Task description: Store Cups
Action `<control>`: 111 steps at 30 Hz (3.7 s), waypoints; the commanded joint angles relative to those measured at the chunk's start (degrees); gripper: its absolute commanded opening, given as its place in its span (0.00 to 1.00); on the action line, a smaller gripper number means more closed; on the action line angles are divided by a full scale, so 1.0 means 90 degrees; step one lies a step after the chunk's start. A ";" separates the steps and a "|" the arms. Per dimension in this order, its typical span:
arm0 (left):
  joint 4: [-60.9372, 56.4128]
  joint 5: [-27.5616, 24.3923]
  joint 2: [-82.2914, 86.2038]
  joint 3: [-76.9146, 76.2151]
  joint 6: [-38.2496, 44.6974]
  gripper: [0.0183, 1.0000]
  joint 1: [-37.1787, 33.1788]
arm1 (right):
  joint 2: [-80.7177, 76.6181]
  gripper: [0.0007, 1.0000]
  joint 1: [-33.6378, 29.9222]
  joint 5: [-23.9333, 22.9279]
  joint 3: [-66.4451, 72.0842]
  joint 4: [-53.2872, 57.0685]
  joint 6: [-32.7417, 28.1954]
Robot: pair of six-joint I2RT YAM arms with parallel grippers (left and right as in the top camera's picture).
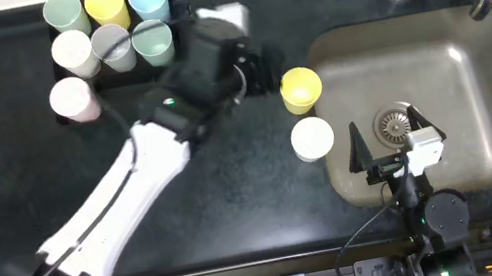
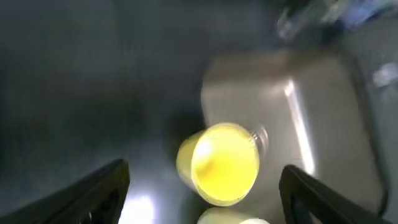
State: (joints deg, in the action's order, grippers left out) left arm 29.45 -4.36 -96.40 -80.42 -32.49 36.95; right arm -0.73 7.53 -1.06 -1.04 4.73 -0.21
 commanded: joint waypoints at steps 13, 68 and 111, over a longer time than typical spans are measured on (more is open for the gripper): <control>0.1994 0.0894 -0.2283 -0.2455 -0.0221 0.79 0.0452 | 0.0058 1.00 0.0000 -0.0051 0.0085 -0.0039 0.0024; 0.4029 0.1814 0.0413 -0.1654 -0.5770 0.02 -0.3111 | 0.0058 1.00 0.0000 -0.0051 0.0085 -0.0039 0.0024; 0.3611 0.1688 -0.1090 -0.0629 -0.6443 0.02 -0.3344 | 0.0058 1.00 0.0000 -0.0051 0.0085 -0.0039 0.0024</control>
State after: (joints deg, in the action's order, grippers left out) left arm 62.06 8.86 -105.80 -86.56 -89.69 7.03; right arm -0.73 7.53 -1.08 -1.04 4.71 -0.23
